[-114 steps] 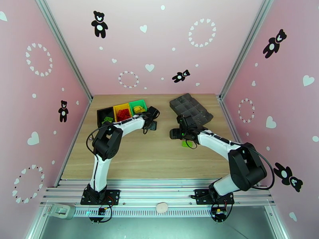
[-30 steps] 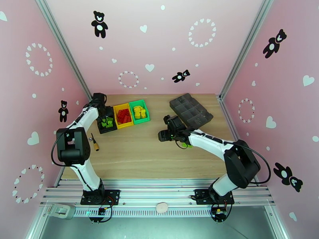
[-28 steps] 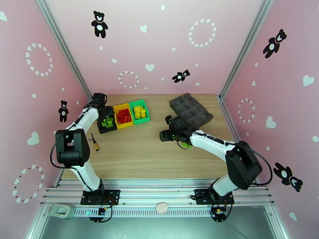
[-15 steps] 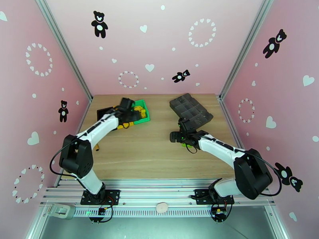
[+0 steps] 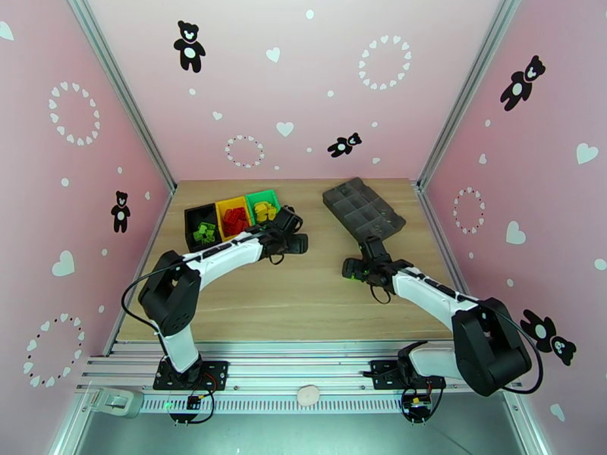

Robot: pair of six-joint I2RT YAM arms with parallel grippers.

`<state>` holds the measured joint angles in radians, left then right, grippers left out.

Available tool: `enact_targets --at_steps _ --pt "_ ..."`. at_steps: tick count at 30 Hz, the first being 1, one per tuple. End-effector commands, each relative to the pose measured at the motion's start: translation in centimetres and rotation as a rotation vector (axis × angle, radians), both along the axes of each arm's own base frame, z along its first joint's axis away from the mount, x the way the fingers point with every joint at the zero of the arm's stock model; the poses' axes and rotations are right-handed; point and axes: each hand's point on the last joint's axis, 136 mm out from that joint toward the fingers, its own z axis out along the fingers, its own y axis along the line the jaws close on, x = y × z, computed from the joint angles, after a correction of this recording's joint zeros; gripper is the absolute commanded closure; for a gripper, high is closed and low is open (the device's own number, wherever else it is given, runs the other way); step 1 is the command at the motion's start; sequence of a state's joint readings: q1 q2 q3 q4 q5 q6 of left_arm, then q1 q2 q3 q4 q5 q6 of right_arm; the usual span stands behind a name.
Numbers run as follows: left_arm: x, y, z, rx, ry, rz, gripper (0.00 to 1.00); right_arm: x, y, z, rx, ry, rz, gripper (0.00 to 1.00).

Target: Sort the legos into containers by color

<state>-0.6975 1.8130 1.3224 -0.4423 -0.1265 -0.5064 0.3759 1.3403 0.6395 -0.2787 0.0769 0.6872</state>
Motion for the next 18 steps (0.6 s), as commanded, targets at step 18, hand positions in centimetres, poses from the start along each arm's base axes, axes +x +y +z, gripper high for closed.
enact_targets --at_steps 18 --pt "1.2 6.2 2.2 0.000 -0.046 0.135 0.22 -0.9 10.9 0.1 0.014 0.008 0.288 0.08"
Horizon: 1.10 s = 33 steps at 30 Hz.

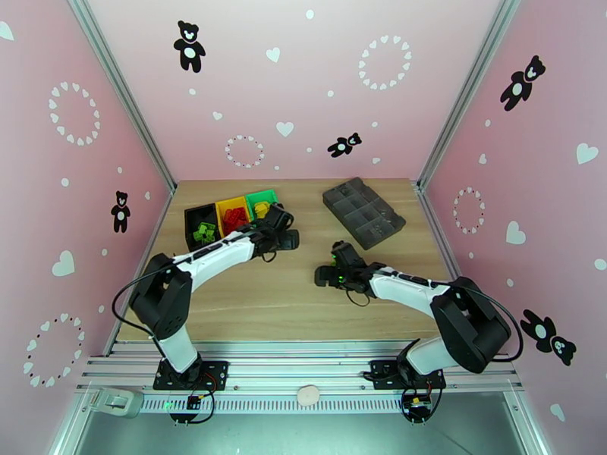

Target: Sort the legos into containers by color

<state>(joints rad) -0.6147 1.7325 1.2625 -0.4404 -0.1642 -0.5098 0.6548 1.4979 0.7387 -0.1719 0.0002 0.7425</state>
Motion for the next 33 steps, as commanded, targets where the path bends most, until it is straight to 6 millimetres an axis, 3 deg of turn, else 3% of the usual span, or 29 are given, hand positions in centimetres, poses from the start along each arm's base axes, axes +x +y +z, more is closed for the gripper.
enact_targets --at_steps 1,7,15,26,33 --pt "-0.2 2.0 1.0 -0.012 -0.013 0.033 0.21 0.2 -0.9 0.0 -0.124 -0.005 0.020 0.09" --pt "-0.6 3.2 0.5 -0.019 -0.005 0.049 0.20 -0.4 -3.8 -0.9 -0.281 0.007 0.013 0.18" --pt "-1.1 3.9 0.1 -0.026 -0.002 0.060 0.20 0.5 -4.9 -1.6 -0.312 0.018 -0.007 0.30" --pt "-1.7 6.0 2.9 -0.049 -0.046 0.092 0.19 3.5 -4.2 -2.7 -0.278 0.039 -0.018 0.47" --pt "-1.5 9.7 5.4 -0.121 -0.082 0.176 0.17 4.5 -3.0 -2.0 -0.246 0.029 0.002 0.65"
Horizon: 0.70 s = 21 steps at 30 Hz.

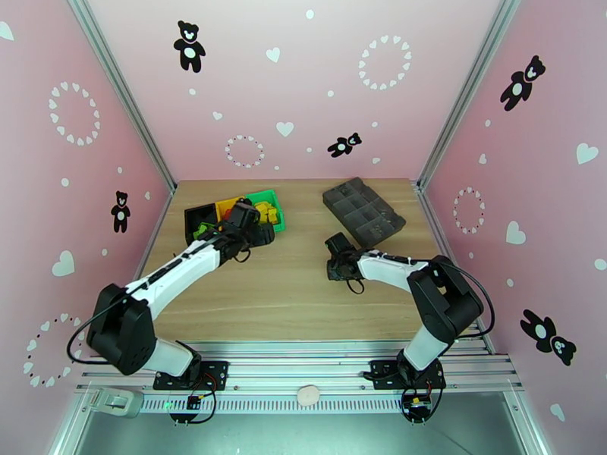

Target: Sort the legos into containers by color

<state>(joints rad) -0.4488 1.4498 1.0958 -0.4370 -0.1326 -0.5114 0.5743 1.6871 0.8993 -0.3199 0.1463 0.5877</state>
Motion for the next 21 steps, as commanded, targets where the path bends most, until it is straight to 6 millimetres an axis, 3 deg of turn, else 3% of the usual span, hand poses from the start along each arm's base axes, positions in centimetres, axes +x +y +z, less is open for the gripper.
enact_targets --at_steps 1,7,13,21 --pt "-0.3 2.3 0.8 -0.060 0.002 0.051 0.16 1.1 1.4 0.8 0.037 -0.009 0.018 0.69" --pt "0.1 7.5 1.9 -0.118 -0.019 0.195 0.09 2.2 5.5 3.0 0.102 -0.047 0.089 0.74" --pt "0.6 12.1 2.1 -0.170 -0.024 0.322 0.02 3.1 12.6 5.2 0.219 -0.061 0.209 0.78" --pt "1.1 17.4 1.1 -0.268 -0.027 0.480 0.01 3.9 23.0 8.1 0.403 -0.063 0.363 0.80"
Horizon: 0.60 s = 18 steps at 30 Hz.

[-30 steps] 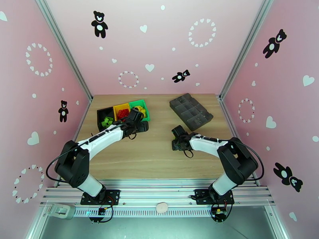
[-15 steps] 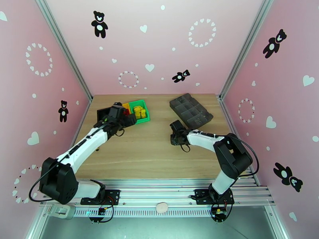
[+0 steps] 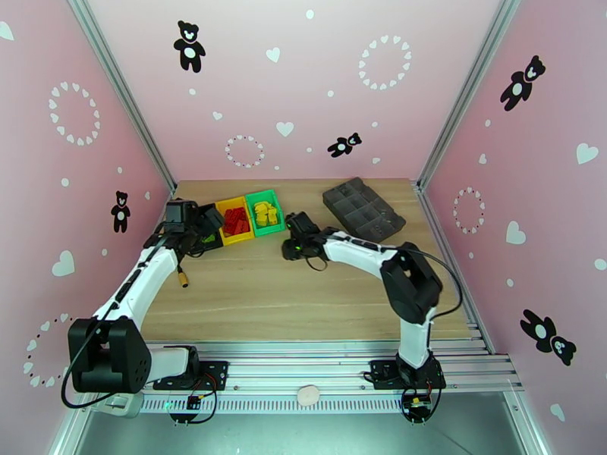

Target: Sort the legos into containers by color

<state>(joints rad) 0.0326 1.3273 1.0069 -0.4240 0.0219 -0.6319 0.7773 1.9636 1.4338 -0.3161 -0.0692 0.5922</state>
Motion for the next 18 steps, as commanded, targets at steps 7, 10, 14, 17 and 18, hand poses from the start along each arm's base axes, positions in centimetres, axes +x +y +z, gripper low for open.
enact_targets --at_steps 7,10,14,17,18 --pt "0.3 2.6 -0.2 -0.104 -0.039 0.078 0.03 0.5 10.2 2.8 0.229 0.020 0.152 0.80" --pt "0.4 2.5 -0.7 -0.108 -0.025 0.071 0.05 1.0 12.1 3.2 0.283 0.020 0.172 0.80" --pt "0.5 2.6 -0.7 -0.114 -0.027 0.069 0.10 1.7 14.3 4.0 0.347 0.006 0.197 0.80" --pt "0.9 2.5 -0.4 -0.124 -0.030 0.066 0.16 2.3 15.9 4.6 0.403 -0.001 0.205 0.80" --pt "1.0 2.7 -0.3 -0.129 -0.031 0.070 0.17 2.6 16.4 4.8 0.424 -0.005 0.206 0.79"
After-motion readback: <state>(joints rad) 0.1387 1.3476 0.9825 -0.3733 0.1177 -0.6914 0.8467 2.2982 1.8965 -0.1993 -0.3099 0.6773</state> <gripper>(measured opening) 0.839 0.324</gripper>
